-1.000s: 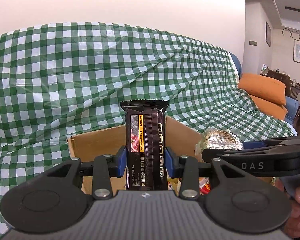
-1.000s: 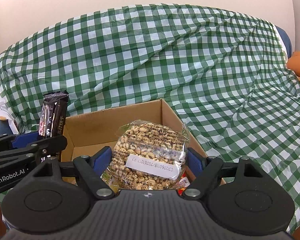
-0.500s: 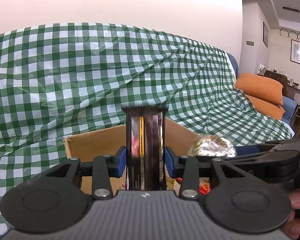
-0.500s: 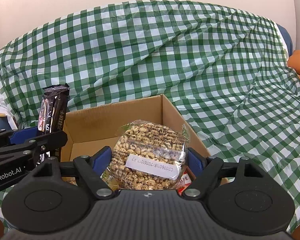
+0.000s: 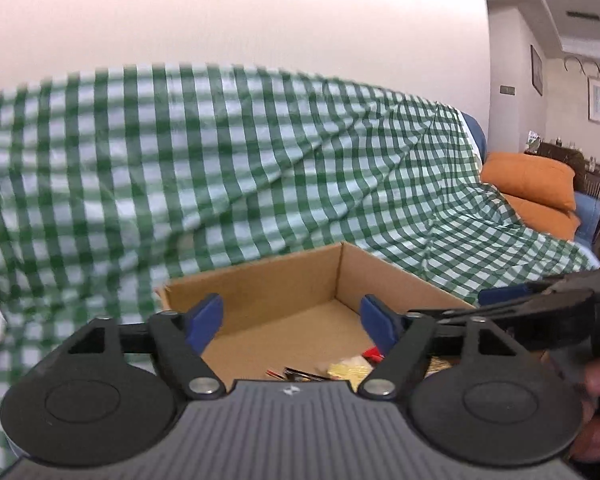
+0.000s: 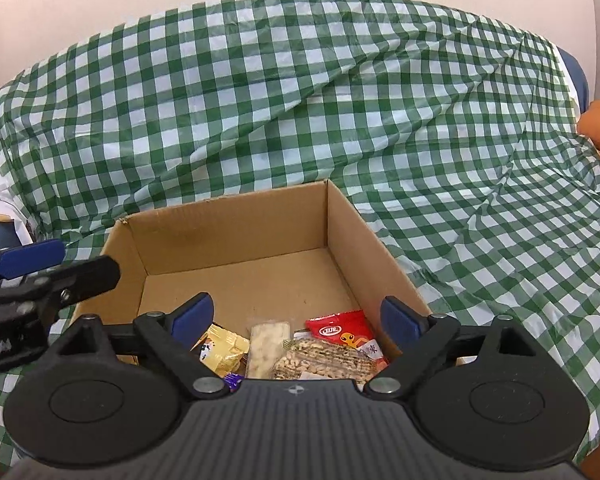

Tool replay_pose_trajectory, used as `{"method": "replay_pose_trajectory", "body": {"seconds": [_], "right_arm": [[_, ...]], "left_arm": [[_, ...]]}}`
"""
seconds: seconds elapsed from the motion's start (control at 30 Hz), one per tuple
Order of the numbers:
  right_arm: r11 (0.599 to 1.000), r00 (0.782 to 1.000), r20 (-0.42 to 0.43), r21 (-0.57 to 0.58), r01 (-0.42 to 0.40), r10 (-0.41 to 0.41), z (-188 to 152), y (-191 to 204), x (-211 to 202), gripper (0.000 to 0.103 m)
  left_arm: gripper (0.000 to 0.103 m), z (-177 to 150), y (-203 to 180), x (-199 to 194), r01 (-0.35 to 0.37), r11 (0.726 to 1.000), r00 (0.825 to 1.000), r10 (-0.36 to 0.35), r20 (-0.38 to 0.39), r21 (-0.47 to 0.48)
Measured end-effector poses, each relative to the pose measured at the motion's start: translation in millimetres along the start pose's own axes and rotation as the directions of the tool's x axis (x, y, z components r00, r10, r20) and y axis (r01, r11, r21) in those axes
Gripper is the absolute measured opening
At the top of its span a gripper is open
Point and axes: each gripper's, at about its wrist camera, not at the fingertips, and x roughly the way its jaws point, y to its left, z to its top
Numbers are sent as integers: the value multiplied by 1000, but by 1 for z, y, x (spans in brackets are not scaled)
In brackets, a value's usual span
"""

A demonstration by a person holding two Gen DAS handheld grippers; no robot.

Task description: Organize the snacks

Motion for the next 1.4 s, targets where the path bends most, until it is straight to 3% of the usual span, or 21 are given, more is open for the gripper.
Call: {"method": "replay_pose_trajectory", "body": {"seconds": [0.17,0.33,0.47,0.63,0.73,0.8,0.9,1.4], "right_arm": [[1000,995,102,-22,-6,8,1,-1,-28,92],[998,986,161,-39,-41,47,-3,-11,-58,102],[998,991,126,-23,-51,54,-17,-18,-78,102],[1000,997,67,-18,-25,26,-36,-25,-94,102],[999,999,35,-34,-5,6,-46,-26,-93,102],[999,1000,24,-53,10,-9,-48,-26,-90,102],[998,1000,-19,-54,14,-15,-49,-26,-81,102],[993,997,-73,-116,-9,0,-48,-6,-63,102]], "left_arm": [[95,4,-7,-38,-45,999,999,45,14,27],[103,14,-30,-79,-121,993,993,120,19,19],[103,10,-46,-95,-149,986,987,144,-72,-69],[103,-27,-58,-101,-215,970,971,199,-132,-116],[103,-43,-59,-86,-228,967,945,192,-265,-112],[103,-49,-54,-79,-216,966,937,164,-310,-142],[103,-57,-48,-65,-247,957,913,178,-367,-153],[103,-59,-32,-51,-278,936,892,167,-419,-218]]}}
